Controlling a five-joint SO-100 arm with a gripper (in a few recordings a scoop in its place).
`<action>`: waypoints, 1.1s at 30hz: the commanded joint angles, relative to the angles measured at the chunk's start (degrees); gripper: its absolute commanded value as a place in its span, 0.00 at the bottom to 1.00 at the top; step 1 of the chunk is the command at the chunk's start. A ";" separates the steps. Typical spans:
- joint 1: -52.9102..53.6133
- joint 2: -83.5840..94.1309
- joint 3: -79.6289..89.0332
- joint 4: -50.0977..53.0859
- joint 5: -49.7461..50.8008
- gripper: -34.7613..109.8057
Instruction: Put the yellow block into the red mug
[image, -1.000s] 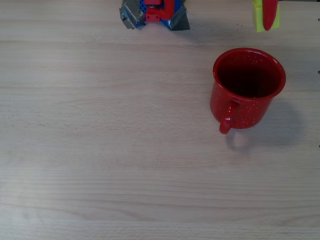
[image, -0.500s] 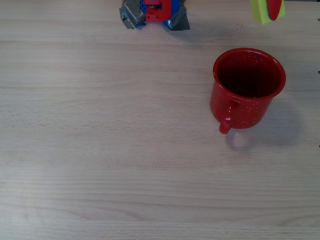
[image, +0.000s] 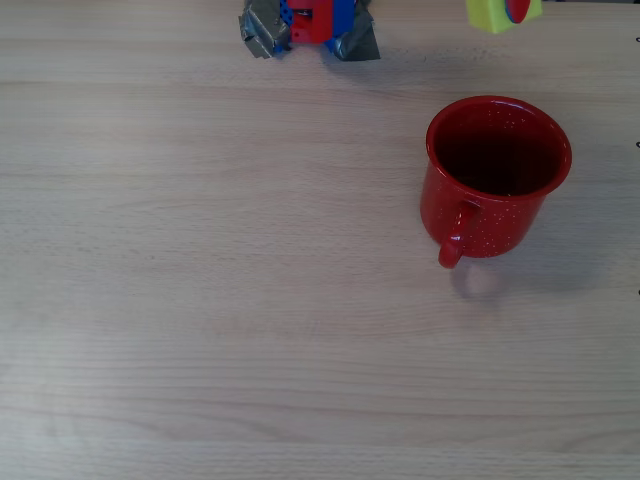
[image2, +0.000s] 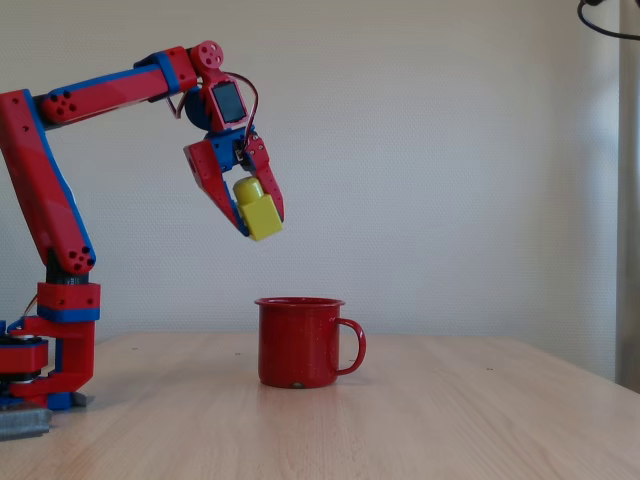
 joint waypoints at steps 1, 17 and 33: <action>1.23 0.26 -4.75 0.62 -0.70 0.24; 2.55 -16.44 -11.78 -7.03 -0.79 0.24; 3.25 -18.37 -3.08 -10.72 -1.49 0.24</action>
